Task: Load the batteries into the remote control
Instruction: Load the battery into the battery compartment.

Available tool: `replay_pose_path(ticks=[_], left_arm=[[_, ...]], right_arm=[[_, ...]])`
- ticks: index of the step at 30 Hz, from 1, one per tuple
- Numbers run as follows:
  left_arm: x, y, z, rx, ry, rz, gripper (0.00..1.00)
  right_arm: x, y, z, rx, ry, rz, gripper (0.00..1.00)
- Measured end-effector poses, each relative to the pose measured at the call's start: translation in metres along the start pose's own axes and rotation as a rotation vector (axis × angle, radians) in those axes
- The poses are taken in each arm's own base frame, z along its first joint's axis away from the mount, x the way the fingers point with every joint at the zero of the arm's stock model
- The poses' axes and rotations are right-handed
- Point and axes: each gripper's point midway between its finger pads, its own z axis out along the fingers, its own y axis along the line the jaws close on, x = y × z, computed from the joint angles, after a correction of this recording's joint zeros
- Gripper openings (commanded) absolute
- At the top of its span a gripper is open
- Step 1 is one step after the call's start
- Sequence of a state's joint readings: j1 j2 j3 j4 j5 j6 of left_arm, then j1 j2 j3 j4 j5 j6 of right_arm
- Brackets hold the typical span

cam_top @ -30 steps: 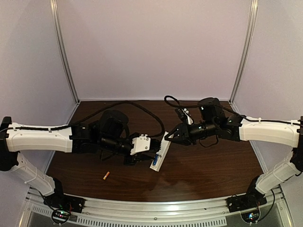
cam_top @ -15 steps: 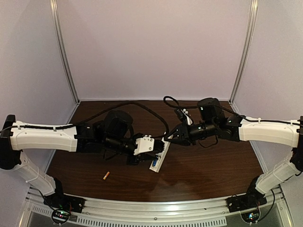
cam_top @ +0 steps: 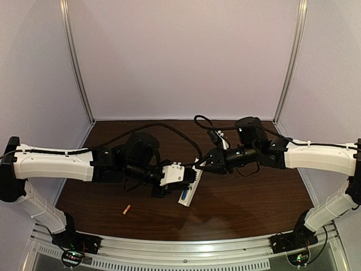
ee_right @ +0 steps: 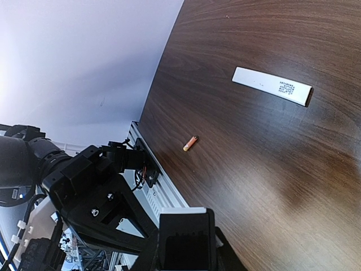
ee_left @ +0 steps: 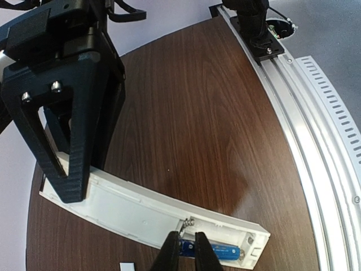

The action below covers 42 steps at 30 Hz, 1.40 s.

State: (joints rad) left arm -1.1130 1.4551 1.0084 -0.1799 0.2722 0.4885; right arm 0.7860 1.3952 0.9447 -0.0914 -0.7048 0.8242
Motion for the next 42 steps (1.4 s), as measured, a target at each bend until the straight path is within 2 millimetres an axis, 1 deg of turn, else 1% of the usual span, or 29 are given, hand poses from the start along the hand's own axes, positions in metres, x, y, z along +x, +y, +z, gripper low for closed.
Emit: replay_pose_path(ticks=[17, 29, 36, 40, 42], left_arm=[[0.001, -0.004, 0.003, 0.022, -0.005, -0.010, 0.08], [-0.002, -0.001, 0.008, 0.011, -0.027, -0.006, 0.08], [-0.003, 0.005, 0.009, -0.022, -0.034, 0.008, 0.11], [-0.001, 0.009, 0.009, -0.049, -0.019, 0.016, 0.11], [0.001, 0.011, 0.011, -0.062, -0.009, 0.021, 0.14]], right_arm=[[0.000, 0.000, 0.000, -0.005, 0.004, -0.009, 0.00], [-0.002, 0.002, -0.007, -0.009, -0.002, -0.006, 0.00], [-0.007, 0.004, -0.014, -0.014, -0.022, -0.005, 0.00], [-0.008, 0.001, -0.013, -0.028, -0.035, 0.017, 0.00], [-0.007, -0.001, -0.013, -0.034, -0.039, 0.033, 0.00]])
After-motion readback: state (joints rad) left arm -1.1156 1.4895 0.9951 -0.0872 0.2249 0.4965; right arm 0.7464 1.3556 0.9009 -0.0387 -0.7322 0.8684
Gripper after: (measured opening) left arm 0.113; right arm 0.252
